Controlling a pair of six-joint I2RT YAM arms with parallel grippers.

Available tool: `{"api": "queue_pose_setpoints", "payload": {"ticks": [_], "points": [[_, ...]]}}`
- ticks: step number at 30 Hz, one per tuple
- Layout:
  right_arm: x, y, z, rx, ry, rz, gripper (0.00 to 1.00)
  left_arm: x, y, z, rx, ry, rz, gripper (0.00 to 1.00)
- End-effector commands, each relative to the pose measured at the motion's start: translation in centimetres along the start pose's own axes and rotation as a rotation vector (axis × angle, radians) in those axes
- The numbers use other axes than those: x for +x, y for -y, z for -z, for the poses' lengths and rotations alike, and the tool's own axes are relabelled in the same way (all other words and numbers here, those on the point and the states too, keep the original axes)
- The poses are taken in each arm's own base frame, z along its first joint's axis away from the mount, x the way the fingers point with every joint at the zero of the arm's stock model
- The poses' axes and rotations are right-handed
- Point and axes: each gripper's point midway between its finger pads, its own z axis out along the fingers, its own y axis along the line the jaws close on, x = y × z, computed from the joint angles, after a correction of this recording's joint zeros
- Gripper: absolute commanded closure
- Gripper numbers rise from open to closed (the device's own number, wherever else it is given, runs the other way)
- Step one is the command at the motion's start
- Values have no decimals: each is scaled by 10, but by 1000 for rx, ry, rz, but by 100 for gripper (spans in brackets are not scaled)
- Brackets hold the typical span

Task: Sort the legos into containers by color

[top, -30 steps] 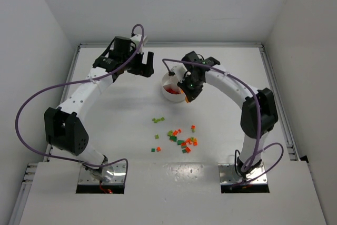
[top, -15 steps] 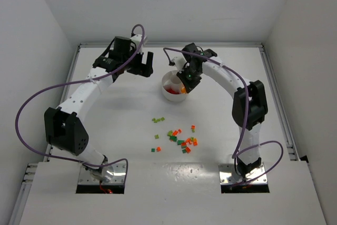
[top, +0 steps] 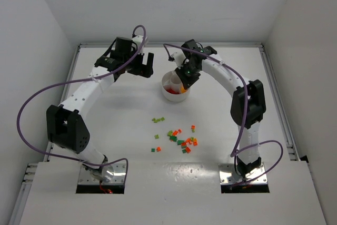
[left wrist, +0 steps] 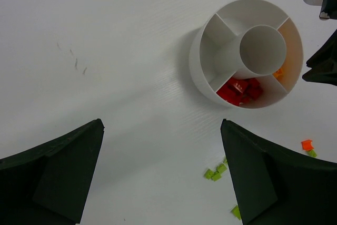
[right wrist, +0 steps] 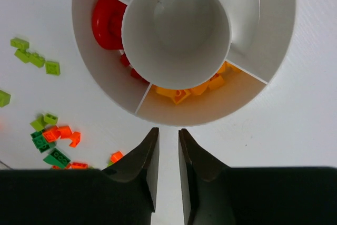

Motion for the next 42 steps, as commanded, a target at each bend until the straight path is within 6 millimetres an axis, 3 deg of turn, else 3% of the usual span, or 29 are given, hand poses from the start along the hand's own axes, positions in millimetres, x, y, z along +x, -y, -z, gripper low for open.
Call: {"api": "queue_pose_setpoints", "payload": {"ticks": [1,7,9,10,11,12,13,14,15,17,21,28,35,42], "points": [[-15,8,5,24,42,-17,78,-25,-1,8,-5,69,-10,0],[-18,9,15,39,58,-2,73,-23,-2,8,-14,61,-8,0],[-1,1,17,13,27,15,75,-23,-3,8,-15,61,-17,0],[2,-2,33,20,50,32,75,-23,-5,8,-25,61,-17,0],[13,-8,38,3,36,39,75,-25,-4,11,-25,70,-18,0],[46,-16,31,-42,-34,37,75,-25,-5,11,-25,70,-29,0],[53,-22,49,-30,2,60,75,-25,-7,11,-35,70,-39,0],[67,-25,52,-31,0,104,72,-25,-7,11,-35,70,-40,0],[100,-32,41,-48,-44,117,66,-25,-7,11,-35,70,-40,0],[133,-42,47,-46,-62,193,56,-20,-10,8,-46,50,-48,0],[178,-62,38,-132,-168,258,54,-18,-2,1,-32,38,-45,0],[198,-83,0,-194,-309,341,69,-14,5,-1,-26,28,-44,0],[200,-110,-18,-187,-341,435,62,-10,1,9,-53,35,-44,0],[214,-114,-38,-115,-399,486,60,3,-3,13,-74,19,-42,0]]}}
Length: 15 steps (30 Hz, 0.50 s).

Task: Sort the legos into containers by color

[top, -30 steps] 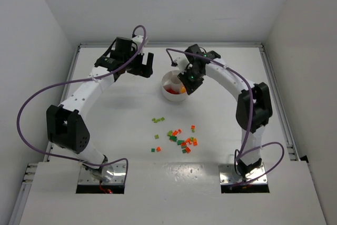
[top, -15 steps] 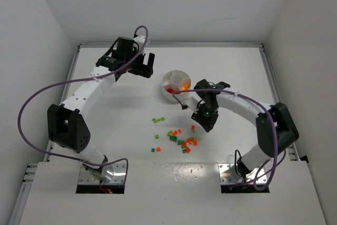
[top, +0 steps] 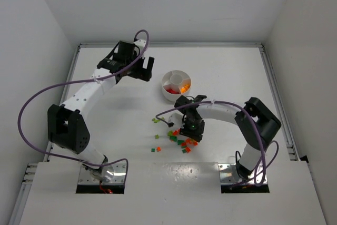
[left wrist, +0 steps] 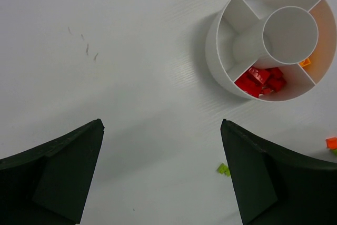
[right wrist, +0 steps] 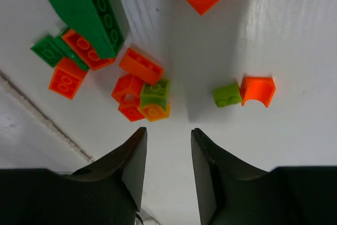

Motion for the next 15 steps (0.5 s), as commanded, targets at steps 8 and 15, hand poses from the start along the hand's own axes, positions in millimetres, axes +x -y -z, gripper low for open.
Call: {"api": "queue_pose_setpoints", "payload": {"ticks": [8,15], "points": [[13,6,-23,123,-69,24,62,-15,1,16,-13,72,-2,0],[-5,4,-24,130,-24,19,63,-15,1,13,-13,73,-2,0]]}}
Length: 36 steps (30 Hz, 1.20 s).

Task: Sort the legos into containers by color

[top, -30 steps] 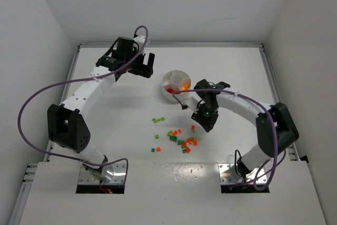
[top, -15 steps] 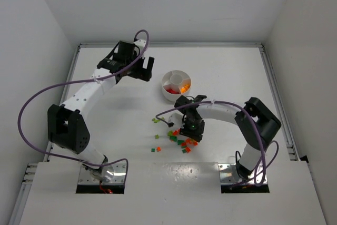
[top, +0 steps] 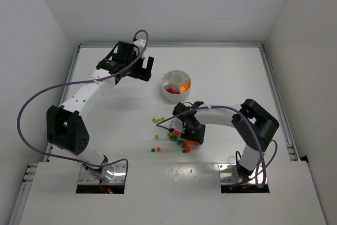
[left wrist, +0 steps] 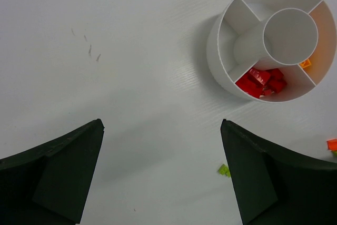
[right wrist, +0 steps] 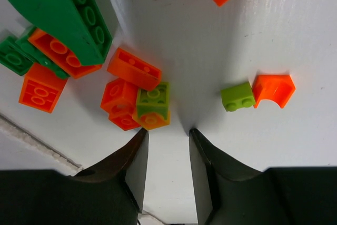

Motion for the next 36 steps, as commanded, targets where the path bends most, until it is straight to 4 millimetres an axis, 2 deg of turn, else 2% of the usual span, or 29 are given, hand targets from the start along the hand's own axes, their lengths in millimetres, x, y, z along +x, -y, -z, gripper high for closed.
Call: {"api": "queue_pose_setpoints", "payload": {"ticks": [1,6,12,23,30,34,36], "points": [[-28,4,-3,12,76,-24,63,-15,-2,10,-10,64,5,0],[-46,-6,2,-29,106,7,66,-15,-2,10,-11,64,-5,0],[-49,-12,-2,-44,96,16,66,-3,-7,6,-19,36,3,0],[-59,-11,-4,-41,103,17,65,-3,-11,6,-26,36,9,0],[-55,-13,-7,-46,91,7,83,1,-11,5,-26,27,1,0],[-36,-18,-10,-61,56,-4,84,-1,-11,5,-26,36,0,0],[-33,-17,-5,-58,64,-13,84,-1,-10,5,-17,36,0,0]]}}
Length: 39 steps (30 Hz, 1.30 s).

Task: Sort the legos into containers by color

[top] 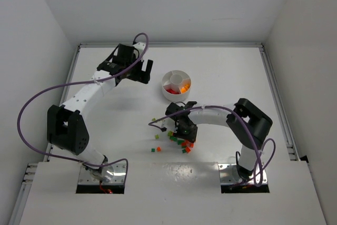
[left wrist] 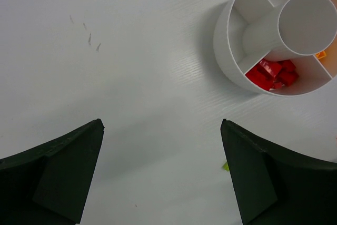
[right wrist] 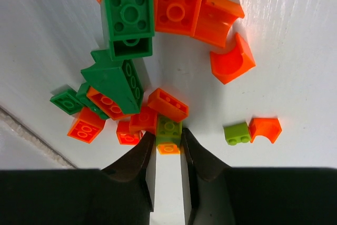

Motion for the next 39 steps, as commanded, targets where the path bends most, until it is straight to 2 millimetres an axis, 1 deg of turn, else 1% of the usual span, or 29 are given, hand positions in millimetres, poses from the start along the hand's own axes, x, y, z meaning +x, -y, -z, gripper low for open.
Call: {"api": "queue_pose_setpoints", "payload": {"ticks": [1,3,4,7,8,9,13,14,16,17,18,19,20,22,23,24,25,26,27,28,29,30,31,32,33,35,37,38,39], "points": [[12,-10,-9,-40,-5,-20,87,-16,-3,11,-1,66,-4,0],[20,-11,-11,-37,-22,-21,91,-16,-1,11,8,66,-4,0],[19,-11,-9,-34,-13,-21,95,-16,-1,11,8,66,-4,0],[17,-7,-3,-14,9,-37,97,-19,-1,11,8,75,-5,0],[12,-5,1,-7,26,-36,99,-19,-1,11,8,76,-5,0],[7,-3,9,-2,38,-48,100,-19,-1,11,8,76,4,0],[-15,-2,36,6,142,-65,100,-21,1,10,18,85,14,0],[-12,-4,36,-1,129,-75,100,-21,1,10,18,85,14,0],[-16,-6,45,-21,163,-80,100,-21,2,10,19,85,23,0],[-14,-11,42,-42,159,-80,100,-21,2,10,19,84,33,0],[-15,-12,44,-47,171,-78,100,-23,2,10,19,94,32,0],[-12,-12,42,-58,167,-89,100,-23,2,10,19,94,32,0],[-14,-16,43,-81,176,-87,100,-23,4,10,28,93,32,0],[-11,-16,43,-94,172,-97,100,-23,4,10,28,93,32,0],[-9,-14,38,-78,161,-99,100,-23,4,10,28,93,32,0],[-12,-7,35,-49,163,-110,100,-21,4,7,28,84,32,0],[-9,1,32,-6,143,-113,100,-21,4,7,28,84,32,0],[-5,3,26,4,111,-116,100,-21,4,7,28,84,32,0],[-5,8,23,25,102,-127,100,-21,4,7,28,84,32,0],[-8,15,23,59,100,-128,100,-21,5,7,37,84,32,0],[-6,17,20,66,85,-129,100,-21,5,7,37,84,32,0],[-5,26,17,100,77,-140,100,-21,5,7,37,84,32,0],[-4,27,17,108,73,-140,100,-21,5,7,37,84,32,0],[-5,28,13,107,69,-140,100,-21,5,7,37,84,32,0],[3,27,7,108,37,-141,100,-21,5,7,37,84,32,0],[2,30,5,110,39,-151,100,-21,5,7,37,84,32,0],[6,29,-3,101,17,-151,91,-21,4,7,28,84,32,0],[8,31,-3,101,17,-160,86,-21,4,7,28,84,32,0],[8,31,-3,101,17,-160,74,-21,4,7,28,84,32,0]]}}
